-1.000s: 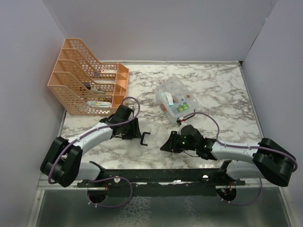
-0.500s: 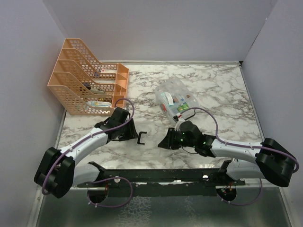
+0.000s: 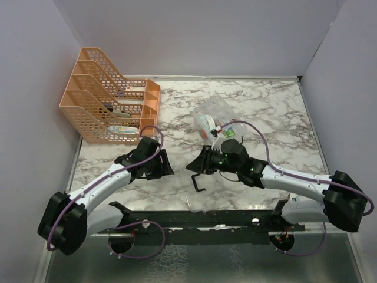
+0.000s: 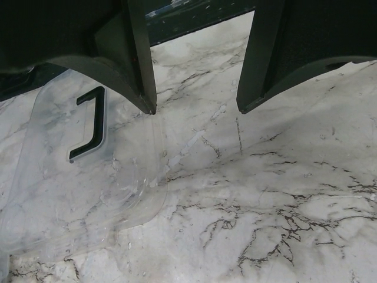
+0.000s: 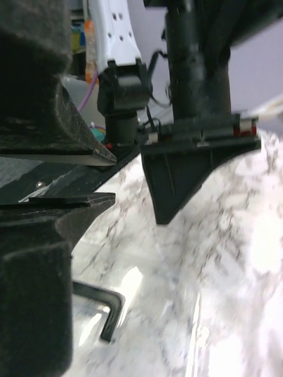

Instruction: Organize the medicine kit

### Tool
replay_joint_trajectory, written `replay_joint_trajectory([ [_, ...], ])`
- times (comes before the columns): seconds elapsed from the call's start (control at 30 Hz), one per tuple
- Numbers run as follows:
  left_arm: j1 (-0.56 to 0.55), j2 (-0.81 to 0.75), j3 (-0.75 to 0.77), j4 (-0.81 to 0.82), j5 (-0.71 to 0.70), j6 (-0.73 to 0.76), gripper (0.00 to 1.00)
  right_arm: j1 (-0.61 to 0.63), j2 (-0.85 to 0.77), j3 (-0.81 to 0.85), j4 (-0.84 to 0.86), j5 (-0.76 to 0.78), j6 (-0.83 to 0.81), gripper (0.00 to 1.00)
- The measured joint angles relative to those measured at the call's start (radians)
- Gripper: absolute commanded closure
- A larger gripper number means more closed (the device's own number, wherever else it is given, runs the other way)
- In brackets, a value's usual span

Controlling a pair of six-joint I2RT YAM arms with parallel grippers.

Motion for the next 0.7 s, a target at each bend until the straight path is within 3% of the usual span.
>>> replay_joint_trajectory([
  [0.13, 0.000, 0.000, 0.000, -0.002, 0.007, 0.002, 0.35, 0.000, -0.001, 0.008, -0.138, 0.094, 0.005, 0.58],
  [0.33, 0.000, -0.003, 0.000, -0.003, 0.003, -0.002, 0.35, 0.013, 0.002, 0.054, -0.423, 0.233, -0.043, 0.52],
  [0.43, 0.000, -0.010, 0.000, -0.006, -0.043, -0.019, 0.35, 0.081, 0.078, 0.164, -0.552, 0.319, -0.062, 0.51],
  [0.7, 0.009, -0.149, 0.005, -0.102, -0.266, -0.107, 0.31, 0.274, 0.372, 0.420, -0.787, 0.465, -0.065, 0.34],
])
